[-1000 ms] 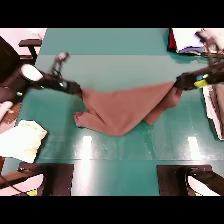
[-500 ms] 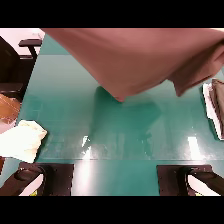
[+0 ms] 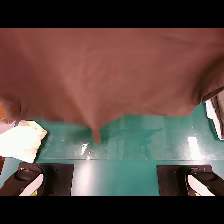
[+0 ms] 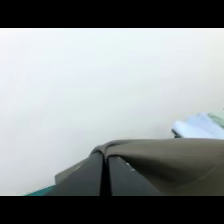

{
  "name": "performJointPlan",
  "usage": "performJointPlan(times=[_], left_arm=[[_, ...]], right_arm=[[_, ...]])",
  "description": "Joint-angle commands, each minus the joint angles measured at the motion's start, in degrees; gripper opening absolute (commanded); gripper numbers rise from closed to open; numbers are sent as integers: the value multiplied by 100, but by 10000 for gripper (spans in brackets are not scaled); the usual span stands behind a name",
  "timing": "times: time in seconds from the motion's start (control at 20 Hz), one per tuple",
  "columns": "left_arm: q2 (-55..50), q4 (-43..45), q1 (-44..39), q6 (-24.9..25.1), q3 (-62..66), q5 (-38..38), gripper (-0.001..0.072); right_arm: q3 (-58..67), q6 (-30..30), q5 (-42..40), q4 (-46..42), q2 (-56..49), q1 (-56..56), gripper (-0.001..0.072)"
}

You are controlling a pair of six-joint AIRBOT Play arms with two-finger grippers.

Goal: Fold the shirts.

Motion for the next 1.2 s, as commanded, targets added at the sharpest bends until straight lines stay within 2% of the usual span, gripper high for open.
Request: performJointPlan(times=[0.0,0.1,0.25,0.35,0.45,0.5,0.55,0.6,0.65,0.7,0.75,0.9,1.0,1.15], left_arm=[[-706,872,4,-212,72,-509,27],[-1502,1025,4,-354,72,-876,28],[-2927,857,4,-603,70,-1078,28],[-3825,748,4,-787,72,-1069,29],[-4529,798,4,-1040,70,-1108,31],[-4758,798,4,-1038,72,-1176,159],[-4913,798,4,-1040,70,-1257,505],[-4977,796,11,-1038,72,-1294,621],[-4979,809,11,-1029,74,-1300,624],[-4929,804,52,-1021,79,-1329,624],[-4850,767,136,-1025,79,-1443,624],[-4535,472,529,-1016,70,-2208,623],[-4234,103,822,-968,-197,-2603,624],[-3532,15,973,-938,-1443,-2538,625]], right_arm=[[-79,494,485,-9,-197,-4,16],[-85,544,885,-22,-627,-4,15],[-382,507,857,-7,-1349,-4,16],[-772,247,647,17,-1904,-87,16],[-1130,0,52,28,-2446,-210,18],[-1231,-68,-251,68,-2697,-293,18],[-1228,-136,-424,236,-2927,-380,19],[-1143,-254,-518,498,-3165,-509,23],[-999,-348,-516,785,-3383,-649,168],[-841,-372,-498,1056,-3565,-791,359],[-693,-402,-468,1360,-3713,-927,385],[-647,-695,-136,2087,-3775,-1311,384],[-1145,-881,-175,2094,-3449,-1456,384],[-2385,-1189,-382,2098,-2671,-1567,383]])
